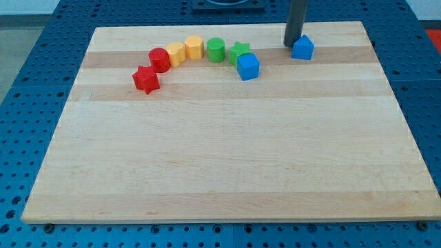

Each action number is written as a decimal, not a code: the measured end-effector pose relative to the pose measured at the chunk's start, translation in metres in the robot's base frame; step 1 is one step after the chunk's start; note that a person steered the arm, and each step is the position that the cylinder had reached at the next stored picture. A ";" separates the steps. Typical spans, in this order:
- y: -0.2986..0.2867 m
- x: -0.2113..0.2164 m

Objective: Move the blue triangle to the right of the board

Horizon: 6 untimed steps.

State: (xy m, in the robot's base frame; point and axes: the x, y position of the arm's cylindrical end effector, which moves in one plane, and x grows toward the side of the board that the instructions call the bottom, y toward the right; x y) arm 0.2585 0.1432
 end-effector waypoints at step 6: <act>-0.018 0.033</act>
State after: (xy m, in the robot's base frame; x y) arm 0.2915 0.1250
